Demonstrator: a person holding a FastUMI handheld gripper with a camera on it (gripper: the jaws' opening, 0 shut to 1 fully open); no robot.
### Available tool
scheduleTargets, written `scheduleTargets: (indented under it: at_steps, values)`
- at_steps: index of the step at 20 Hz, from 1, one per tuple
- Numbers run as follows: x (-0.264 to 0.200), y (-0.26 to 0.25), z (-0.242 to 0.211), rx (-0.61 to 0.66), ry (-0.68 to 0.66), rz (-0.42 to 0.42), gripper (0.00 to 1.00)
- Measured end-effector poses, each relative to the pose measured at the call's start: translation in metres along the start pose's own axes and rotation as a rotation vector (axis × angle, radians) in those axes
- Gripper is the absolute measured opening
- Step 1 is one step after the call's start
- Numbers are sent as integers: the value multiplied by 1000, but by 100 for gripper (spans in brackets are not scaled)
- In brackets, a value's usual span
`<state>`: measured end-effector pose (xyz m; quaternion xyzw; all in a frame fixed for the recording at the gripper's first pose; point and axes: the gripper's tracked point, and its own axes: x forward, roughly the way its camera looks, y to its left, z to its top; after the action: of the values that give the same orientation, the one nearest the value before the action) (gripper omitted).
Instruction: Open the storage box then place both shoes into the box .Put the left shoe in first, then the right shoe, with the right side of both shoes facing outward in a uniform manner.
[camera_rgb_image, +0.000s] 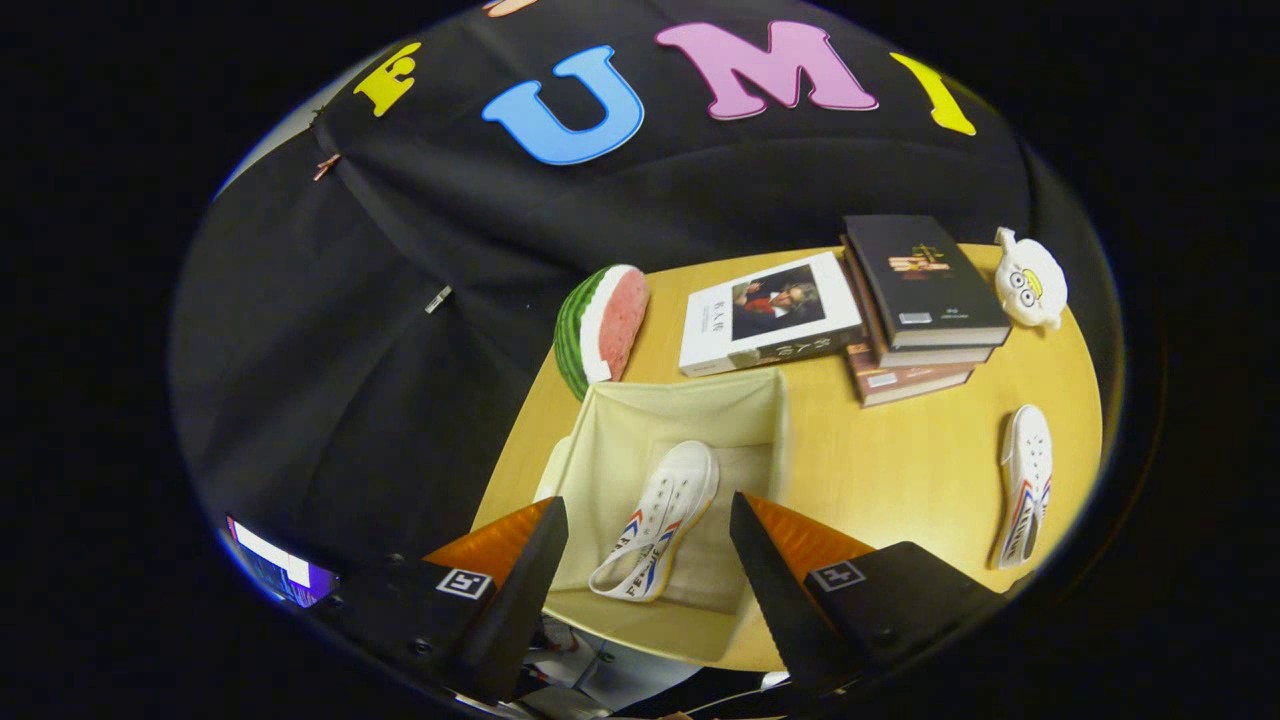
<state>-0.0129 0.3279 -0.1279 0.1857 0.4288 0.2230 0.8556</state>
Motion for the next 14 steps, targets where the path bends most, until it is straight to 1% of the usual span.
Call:
scheduleTargets:
  at_steps: [4, 7, 10, 14]
  values:
    - [-53, -88, 26, -31, -63, -90, 98]
    - [-83, -158, 30, -45, -64, -167, 99]
    - [-103, -213, 25, 1, -36, -197, 99]
    - [-111, -278, 16, 35, -3, -228, 99]
